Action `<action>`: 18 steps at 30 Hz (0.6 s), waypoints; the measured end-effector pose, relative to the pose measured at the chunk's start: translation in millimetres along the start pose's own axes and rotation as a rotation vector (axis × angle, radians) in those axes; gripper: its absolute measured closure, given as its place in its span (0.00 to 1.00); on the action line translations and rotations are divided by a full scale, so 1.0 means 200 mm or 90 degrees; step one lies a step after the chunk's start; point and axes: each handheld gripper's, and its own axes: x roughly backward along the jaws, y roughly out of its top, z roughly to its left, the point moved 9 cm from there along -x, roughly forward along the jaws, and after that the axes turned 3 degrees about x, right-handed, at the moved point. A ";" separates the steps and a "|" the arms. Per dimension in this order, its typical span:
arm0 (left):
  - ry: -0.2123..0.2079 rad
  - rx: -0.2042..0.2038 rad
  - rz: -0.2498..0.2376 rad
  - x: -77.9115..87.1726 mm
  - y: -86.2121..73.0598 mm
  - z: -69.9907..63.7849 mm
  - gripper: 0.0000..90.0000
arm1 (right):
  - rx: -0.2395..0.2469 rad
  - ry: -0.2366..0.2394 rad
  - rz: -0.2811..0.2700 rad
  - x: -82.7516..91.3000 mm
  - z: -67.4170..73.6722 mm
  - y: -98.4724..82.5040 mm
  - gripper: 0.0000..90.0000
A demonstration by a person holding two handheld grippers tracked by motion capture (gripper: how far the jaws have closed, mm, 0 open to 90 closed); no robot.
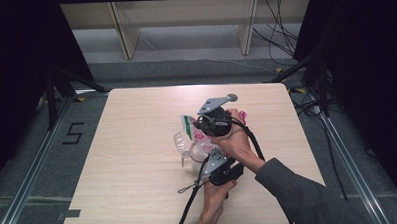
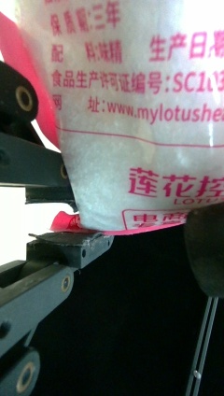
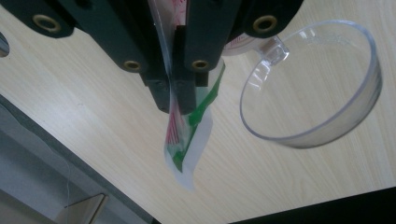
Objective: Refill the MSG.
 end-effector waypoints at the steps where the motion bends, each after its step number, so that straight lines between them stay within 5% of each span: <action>1: 0.005 -0.004 0.006 0.00 0.00 0.00 0.84 | 0.002 -0.001 -0.001 0.00 0.00 0.00 1.00; 3: 0.002 -0.019 0.015 0.01 0.00 0.01 0.84 | -0.018 -0.003 -0.003 0.00 0.01 0.00 1.00; 5: 0.002 0.001 0.002 0.00 0.00 0.00 0.84 | -0.006 -0.005 -0.007 0.00 0.00 0.01 1.00; 9: -0.002 -0.020 0.015 0.01 0.00 0.01 0.84 | -0.012 -0.003 -0.003 0.01 0.01 0.00 1.00; 11: -0.004 -0.003 0.006 0.00 0.00 -0.01 0.84 | 0.009 -0.002 -0.007 0.00 -0.01 0.01 1.00; 14: 0.003 -0.026 0.017 0.01 0.00 0.01 0.84 | -0.009 0.001 0.007 0.00 0.01 0.00 1.00; 18: -0.002 -0.007 0.004 0.01 0.00 -0.01 0.84 | -0.006 0.001 0.001 0.00 0.00 0.00 1.00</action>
